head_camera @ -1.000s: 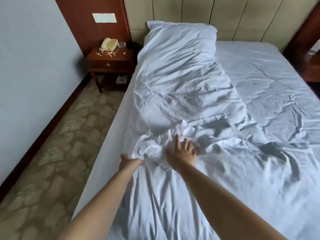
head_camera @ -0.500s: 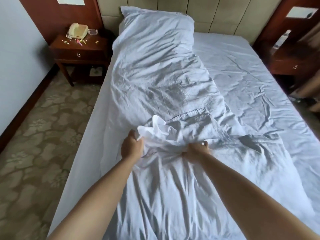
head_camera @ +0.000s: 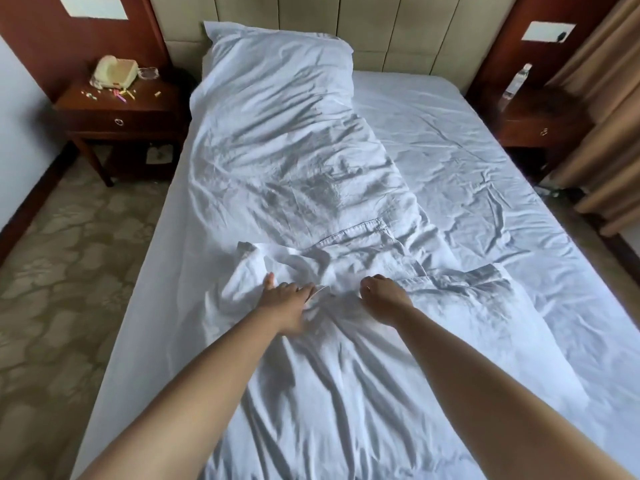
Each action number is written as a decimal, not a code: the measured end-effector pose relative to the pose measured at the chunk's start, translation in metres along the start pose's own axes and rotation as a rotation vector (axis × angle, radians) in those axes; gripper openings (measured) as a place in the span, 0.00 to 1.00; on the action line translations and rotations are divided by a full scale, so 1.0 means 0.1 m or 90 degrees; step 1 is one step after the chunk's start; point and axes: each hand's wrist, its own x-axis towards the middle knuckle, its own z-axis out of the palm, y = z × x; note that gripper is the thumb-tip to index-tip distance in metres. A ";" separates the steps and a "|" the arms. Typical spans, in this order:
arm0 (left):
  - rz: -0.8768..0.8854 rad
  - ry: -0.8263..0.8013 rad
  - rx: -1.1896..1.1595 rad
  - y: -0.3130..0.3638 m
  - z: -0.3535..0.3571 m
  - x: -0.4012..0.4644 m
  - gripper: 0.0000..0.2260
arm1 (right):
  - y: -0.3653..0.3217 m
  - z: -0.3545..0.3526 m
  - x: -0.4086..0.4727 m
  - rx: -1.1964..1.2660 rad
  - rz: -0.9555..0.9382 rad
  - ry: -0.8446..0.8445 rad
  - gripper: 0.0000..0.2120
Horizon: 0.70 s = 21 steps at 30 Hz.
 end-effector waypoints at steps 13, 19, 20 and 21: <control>-0.007 0.040 -0.123 0.76 -0.09 0.62 0.14 | 1.05 -0.06 0.89 0.293 0.231 -0.047 0.44; -0.055 0.003 -0.078 0.90 0.02 0.65 0.09 | 1.10 0.07 0.89 0.422 0.219 -0.043 0.31; -0.057 0.003 -0.069 0.91 0.02 0.65 0.09 | 1.09 0.07 0.87 0.434 0.201 -0.038 0.24; -0.059 0.010 -0.059 0.92 0.00 0.65 0.09 | 1.07 0.07 0.85 0.442 0.184 -0.032 0.19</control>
